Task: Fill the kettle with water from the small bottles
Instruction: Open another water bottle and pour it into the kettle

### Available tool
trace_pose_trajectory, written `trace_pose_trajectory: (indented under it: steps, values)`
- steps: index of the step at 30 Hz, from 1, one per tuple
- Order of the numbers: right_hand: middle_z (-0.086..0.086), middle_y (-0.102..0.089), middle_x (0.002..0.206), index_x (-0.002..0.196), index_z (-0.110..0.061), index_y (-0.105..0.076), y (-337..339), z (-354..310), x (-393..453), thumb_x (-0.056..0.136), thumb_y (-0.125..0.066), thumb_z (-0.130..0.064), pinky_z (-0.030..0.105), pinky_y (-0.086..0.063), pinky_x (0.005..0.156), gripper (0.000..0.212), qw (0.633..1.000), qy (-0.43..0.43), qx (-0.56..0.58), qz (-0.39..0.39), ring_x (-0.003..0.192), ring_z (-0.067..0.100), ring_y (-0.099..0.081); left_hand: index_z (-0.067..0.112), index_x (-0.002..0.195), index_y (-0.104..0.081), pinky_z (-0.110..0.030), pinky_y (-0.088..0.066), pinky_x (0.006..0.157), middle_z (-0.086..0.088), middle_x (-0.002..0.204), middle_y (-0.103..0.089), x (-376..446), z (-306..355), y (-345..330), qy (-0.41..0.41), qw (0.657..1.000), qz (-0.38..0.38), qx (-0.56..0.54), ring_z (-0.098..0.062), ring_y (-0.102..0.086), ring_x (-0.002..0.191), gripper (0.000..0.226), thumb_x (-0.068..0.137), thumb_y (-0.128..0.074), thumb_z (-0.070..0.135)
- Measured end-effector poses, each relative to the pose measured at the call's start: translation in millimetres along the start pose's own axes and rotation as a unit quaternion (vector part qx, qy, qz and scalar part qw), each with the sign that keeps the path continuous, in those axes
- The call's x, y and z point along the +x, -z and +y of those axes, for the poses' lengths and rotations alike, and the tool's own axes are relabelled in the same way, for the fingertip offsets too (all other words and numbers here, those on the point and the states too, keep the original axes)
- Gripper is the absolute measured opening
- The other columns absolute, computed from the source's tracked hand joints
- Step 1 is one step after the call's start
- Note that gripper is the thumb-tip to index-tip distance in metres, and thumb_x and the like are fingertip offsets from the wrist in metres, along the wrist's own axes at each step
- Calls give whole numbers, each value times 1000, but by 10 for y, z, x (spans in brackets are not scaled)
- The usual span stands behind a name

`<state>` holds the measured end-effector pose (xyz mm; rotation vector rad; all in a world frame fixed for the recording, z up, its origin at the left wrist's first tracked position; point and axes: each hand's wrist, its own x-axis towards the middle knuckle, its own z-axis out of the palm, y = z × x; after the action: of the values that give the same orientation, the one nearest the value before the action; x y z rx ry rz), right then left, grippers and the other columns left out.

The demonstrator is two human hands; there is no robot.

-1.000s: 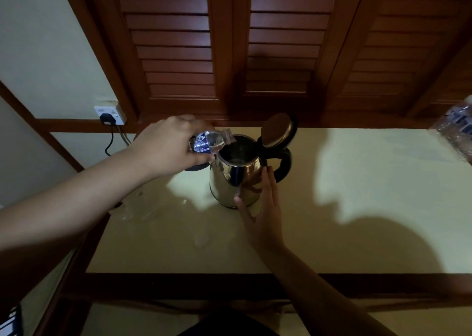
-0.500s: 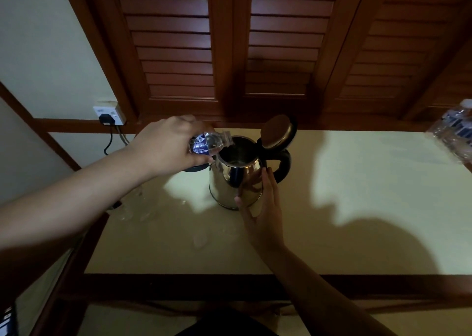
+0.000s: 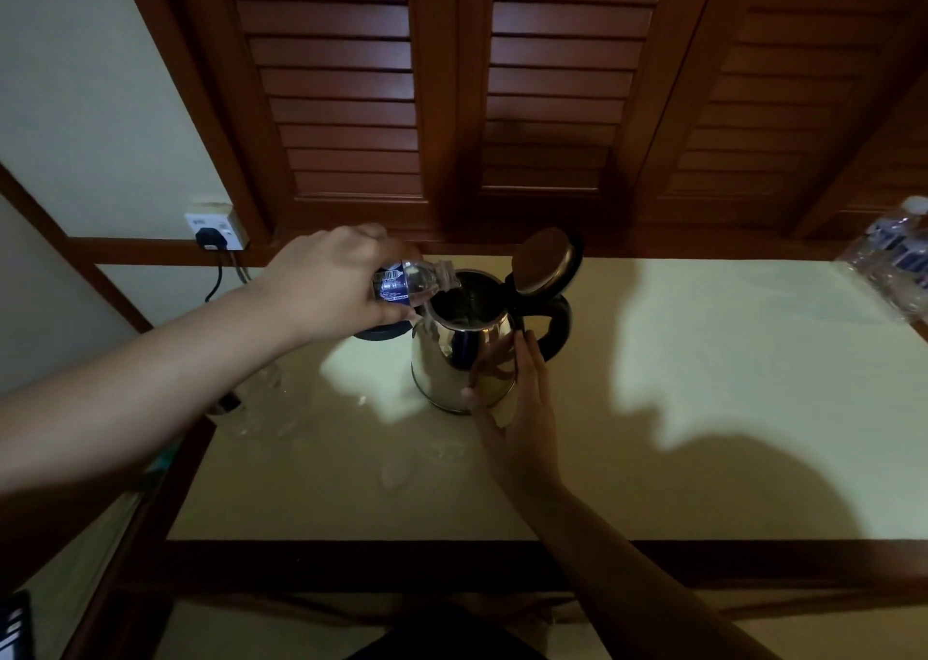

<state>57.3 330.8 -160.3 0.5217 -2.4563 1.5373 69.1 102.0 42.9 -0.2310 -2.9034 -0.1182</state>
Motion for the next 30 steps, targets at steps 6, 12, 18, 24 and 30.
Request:
trace_pose_trajectory:
  steps: [6, 12, 18, 24, 30]
  values:
    - [-4, -19, 176, 169, -21, -24, 0, 0, 2, 98, -78, -32, 13, -24, 122, 91, 1000, 0, 0, -1, 161, 11, -23, 30, 115, -64, -44, -56, 71, 5, 98, -56, -4, 8, 38, -4, 1000, -4, 2, -30, -65, 89, 47, 77, -74, 56]
    - [-3, -21, 176, 169, -22, -24, 3, 3, 6, 97, -78, -31, 10, -22, 123, 90, 1000, 5, -1, 6, 161, 12, -23, 28, 106, -64, -43, -55, 68, 5, 94, -51, -2, 26, 63, -2, 1000, -7, 11, -31, -64, 83, 39, 77, -76, 50]
    - [0, -22, 176, 168, -22, -25, 3, -10, 3, 97, -79, -30, 8, -21, 122, 90, 1000, 4, 2, 6, 161, 12, -23, 18, 98, -65, -43, -55, 66, 2, 97, -51, 23, 49, 88, 20, 999, -28, 41, -30, -63, 80, 42, 78, -73, 54]
    - [-1, -23, 175, 168, -19, -27, 10, -11, 3, 97, -78, -30, 9, -22, 122, 88, 1000, 1, 5, 2, 160, 11, -24, 24, 110, -65, -40, -53, 67, 1, 103, -53, 12, 100, 131, 20, 998, -32, 49, -27, -61, 81, 40, 80, -77, 48]
    - [-2, -23, 175, 168, -19, -27, 14, -1, -2, 96, -79, -30, 10, -23, 122, 89, 1000, 4, 5, 4, 159, 9, -25, 18, 106, -67, -37, -51, 64, 3, 96, -49, 20, 85, 119, 27, 997, -43, 66, -24, -59, 78, 43, 80, -74, 52]
